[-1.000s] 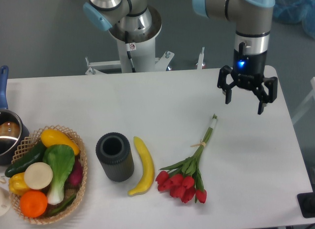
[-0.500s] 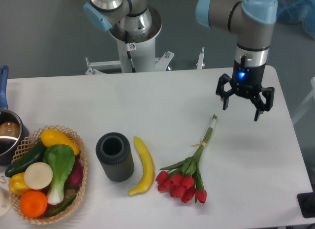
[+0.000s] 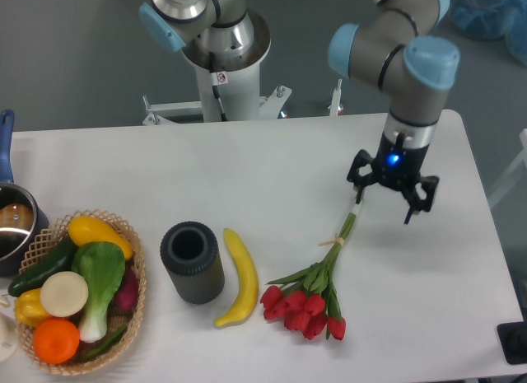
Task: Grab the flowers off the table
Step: 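Move the open gripper toward the stems of the red tulip bunch, then lower the gripper around the tulip stems and close it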
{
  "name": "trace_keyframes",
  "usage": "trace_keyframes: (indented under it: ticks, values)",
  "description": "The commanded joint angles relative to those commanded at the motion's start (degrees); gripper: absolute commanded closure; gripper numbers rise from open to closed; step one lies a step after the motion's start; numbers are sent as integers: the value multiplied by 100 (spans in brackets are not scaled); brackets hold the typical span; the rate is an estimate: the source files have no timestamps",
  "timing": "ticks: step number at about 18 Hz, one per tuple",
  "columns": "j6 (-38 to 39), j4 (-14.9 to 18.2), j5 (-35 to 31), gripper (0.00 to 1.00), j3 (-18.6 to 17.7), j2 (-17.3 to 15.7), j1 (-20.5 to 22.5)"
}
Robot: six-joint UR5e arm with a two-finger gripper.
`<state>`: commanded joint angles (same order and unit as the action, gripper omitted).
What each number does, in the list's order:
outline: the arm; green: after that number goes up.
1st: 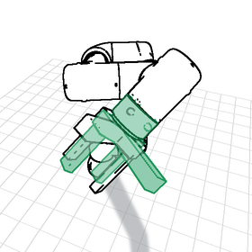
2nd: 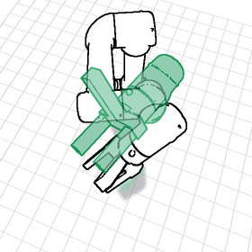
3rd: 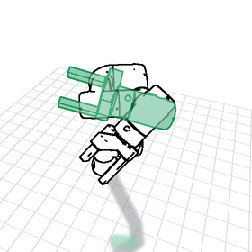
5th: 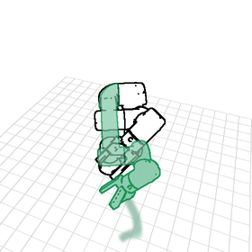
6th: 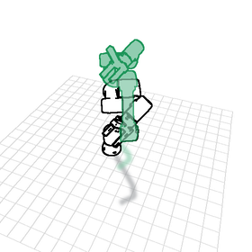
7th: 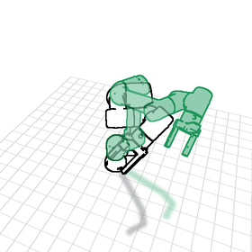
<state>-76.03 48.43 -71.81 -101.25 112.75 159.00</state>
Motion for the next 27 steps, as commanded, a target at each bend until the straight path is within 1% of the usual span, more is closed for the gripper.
trace_keyframes:
  ticks: [2, 8, 16, 20, 23, 25, 26, 27]
  values:
    - [18, 0, 0, 0, 35, 158, -123]
    - [18, 0, 9, 0, 36, 449, -291]
    - [70, 0, 220, 0, 106, 598, -335]
    - [210, 0, 220, 1, 334, 844, -466]
    - [237, 0, 220, 1, 352, 880, -484]
    - [237, 0, 220, 4, 352, 906, -493]
    - [237, 0, 211, 7, 343, 906, -493]
    - [237, 0, 211, 13, 334, 906, -493]
